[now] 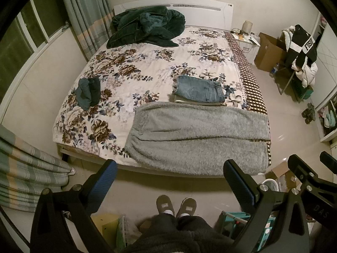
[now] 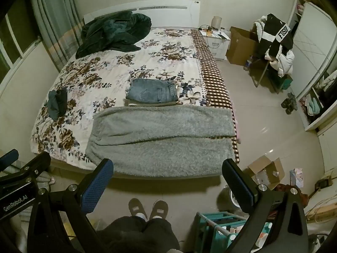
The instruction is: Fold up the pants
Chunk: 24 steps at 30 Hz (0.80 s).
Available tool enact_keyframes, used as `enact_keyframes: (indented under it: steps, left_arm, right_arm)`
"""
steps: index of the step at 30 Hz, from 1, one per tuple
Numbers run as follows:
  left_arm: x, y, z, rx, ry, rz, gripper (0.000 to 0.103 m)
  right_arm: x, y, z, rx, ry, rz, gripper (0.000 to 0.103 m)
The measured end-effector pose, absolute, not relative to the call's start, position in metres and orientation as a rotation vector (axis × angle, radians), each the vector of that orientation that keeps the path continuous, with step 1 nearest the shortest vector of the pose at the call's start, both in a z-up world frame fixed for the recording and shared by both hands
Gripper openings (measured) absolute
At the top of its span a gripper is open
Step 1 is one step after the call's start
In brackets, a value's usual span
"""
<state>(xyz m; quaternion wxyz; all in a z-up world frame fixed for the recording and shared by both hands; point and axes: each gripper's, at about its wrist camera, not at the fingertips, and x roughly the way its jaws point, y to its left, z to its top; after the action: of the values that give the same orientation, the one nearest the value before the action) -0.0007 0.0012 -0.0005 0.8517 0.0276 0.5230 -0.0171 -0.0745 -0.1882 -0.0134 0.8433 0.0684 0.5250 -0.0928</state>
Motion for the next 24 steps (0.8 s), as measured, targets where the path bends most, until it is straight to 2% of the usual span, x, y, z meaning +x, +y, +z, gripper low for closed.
enact_keyframes:
  steps: [9, 11, 18, 24]
  left_arm:
    - [-0.002, 0.001, -0.002, 0.053, 1.106, -0.033, 0.103]
    - [-0.024, 0.007, -0.018, 0.052, 1.099, -0.025, 0.103]
    - [0.023, 0.005, -0.050, 0.085, 1.060, 0.103, 0.103]
    - [0.098, 0.030, -0.098, 0.207, 1.176, 0.312, 0.103]
  right_arm:
    - [-0.080, -0.182, -0.021, 0.147, 1.133, -0.180, 0.103]
    - [-0.077, -0.187, -0.023, 0.150, 1.139, -0.179, 0.103]
    - [-0.058, -0.216, -0.053, 0.194, 1.147, -0.206, 0.103]
    - [-0.007, -0.261, -0.119, 0.257, 1.185, -0.325, 0.103]
